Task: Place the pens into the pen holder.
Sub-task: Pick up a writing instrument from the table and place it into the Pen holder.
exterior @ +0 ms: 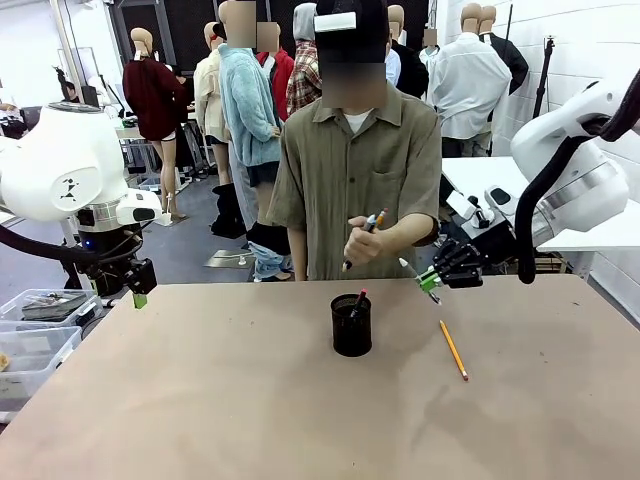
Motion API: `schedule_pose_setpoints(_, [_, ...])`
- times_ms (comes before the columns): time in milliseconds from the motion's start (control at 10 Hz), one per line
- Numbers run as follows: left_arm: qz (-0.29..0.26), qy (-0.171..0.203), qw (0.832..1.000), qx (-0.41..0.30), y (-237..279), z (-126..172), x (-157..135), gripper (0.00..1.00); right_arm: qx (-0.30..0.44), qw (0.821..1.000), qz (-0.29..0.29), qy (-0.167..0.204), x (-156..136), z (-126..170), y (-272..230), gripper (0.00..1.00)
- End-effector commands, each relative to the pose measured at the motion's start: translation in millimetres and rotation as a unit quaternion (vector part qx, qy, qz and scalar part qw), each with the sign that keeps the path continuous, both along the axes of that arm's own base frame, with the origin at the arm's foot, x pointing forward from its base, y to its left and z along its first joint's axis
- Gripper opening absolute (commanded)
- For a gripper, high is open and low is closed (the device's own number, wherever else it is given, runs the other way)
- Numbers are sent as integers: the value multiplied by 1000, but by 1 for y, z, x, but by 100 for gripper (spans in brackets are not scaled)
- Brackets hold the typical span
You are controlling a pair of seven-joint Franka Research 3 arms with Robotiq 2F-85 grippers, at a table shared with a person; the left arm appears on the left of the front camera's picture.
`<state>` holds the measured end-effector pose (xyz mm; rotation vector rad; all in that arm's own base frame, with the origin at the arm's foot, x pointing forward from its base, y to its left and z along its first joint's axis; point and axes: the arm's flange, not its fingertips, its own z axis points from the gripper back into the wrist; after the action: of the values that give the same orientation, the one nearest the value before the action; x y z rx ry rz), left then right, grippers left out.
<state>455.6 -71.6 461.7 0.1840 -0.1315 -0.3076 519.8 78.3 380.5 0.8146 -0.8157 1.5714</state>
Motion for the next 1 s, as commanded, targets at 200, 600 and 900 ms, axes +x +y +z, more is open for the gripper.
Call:
schedule_pose_setpoints(200, [-6, -8, 1000, 6, 2, 1, 1, 92, 100, 993, -56, 2, -45, 0, -111, 0])
schedule_pose_setpoints(600, [-6, -8, 1000, 6, 2, 1, 1, 92, 196, 968, -154, 16, -98, -45, -243, 0])
schedule_pose_setpoints(900, [-6, -8, 1000, 6, 2, 1, 1, 92, 259, 947, -188, 4, -123, -75, -267, 0])
